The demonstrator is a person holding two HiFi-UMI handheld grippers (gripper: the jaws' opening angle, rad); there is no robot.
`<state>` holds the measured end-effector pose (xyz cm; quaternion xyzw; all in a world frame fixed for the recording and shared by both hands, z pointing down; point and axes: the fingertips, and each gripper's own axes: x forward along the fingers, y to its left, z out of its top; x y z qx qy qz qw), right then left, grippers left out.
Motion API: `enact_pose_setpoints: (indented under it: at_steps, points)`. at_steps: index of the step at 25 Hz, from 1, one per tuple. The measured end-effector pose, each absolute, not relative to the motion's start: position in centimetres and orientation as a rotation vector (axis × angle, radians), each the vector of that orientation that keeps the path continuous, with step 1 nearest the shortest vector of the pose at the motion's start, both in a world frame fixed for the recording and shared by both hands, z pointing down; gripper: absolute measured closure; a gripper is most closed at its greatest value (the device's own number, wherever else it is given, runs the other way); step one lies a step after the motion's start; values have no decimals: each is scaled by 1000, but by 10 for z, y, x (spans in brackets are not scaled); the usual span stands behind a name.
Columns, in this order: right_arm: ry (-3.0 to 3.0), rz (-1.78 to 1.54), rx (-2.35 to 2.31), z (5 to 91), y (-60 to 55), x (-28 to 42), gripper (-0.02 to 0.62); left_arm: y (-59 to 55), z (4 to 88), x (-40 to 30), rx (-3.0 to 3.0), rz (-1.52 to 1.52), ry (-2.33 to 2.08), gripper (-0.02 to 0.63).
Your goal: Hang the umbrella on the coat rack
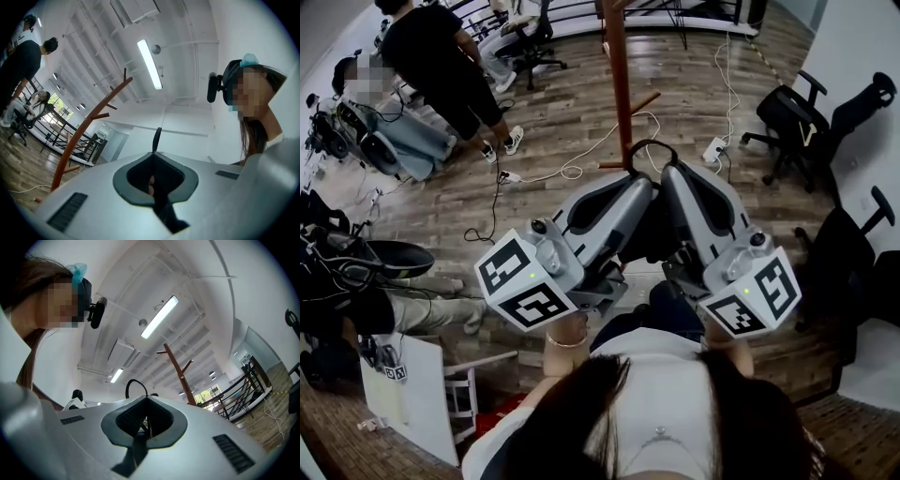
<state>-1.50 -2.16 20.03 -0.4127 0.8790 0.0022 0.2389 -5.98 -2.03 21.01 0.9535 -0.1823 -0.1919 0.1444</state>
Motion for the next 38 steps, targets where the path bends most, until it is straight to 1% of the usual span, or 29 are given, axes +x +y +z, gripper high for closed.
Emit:
enact_pose_setpoints:
  at_steps: [22,32,38]
  points:
    - [2421,24,-1112,193,-79,-13,560,-80,203,-55,2749,-583,-495,595]
    - [2427,16,-1062,177,-131,-6,561,-131,187,-50,2748,-605,-497,595]
    - [2420,34,-1040,176,-136,-5,561,-135,186,-50,2770,-610,-507,595]
